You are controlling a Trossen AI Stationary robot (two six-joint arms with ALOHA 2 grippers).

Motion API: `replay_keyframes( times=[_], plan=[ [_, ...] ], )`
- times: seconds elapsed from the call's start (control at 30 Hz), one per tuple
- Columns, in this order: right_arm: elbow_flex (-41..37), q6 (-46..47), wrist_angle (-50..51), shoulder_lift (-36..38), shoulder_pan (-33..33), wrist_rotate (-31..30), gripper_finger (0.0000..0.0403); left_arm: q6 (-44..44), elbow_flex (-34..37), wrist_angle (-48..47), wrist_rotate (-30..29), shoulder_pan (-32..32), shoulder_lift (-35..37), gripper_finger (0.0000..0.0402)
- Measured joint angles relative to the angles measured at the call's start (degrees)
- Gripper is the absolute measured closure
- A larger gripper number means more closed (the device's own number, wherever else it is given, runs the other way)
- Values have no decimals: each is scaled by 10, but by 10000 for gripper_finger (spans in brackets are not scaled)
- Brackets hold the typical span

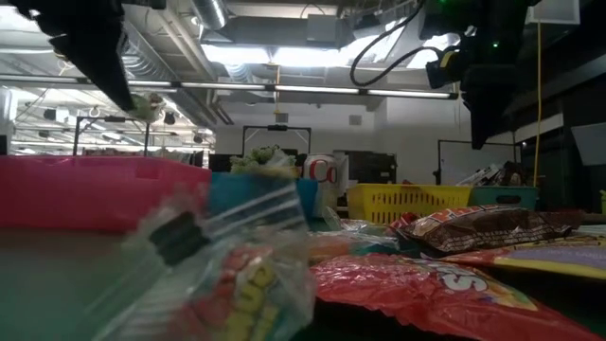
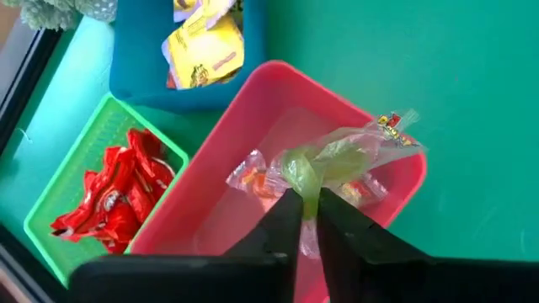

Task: Sort candy
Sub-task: Put the transparent green candy pack into the red bin, then put the transparent blue candy pack into the red bin

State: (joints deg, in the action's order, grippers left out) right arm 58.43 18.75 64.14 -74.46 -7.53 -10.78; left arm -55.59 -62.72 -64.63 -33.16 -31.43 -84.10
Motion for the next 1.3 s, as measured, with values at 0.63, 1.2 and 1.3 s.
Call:
replay_keyframes(
  times=[0.63, 1.2, 1.3],
  plan=[
    [0, 0, -2, 0, 0, 0, 182, -8, 0, 388, 64, 7, -32, 234],
    [0, 0, -2, 0, 0, 0, 182, 142, 0, 683, 72, -69, -249, 233],
    [0, 0, -2, 0, 0, 0, 182, 142, 0, 685, 72, -75, -275, 235]
  ],
)
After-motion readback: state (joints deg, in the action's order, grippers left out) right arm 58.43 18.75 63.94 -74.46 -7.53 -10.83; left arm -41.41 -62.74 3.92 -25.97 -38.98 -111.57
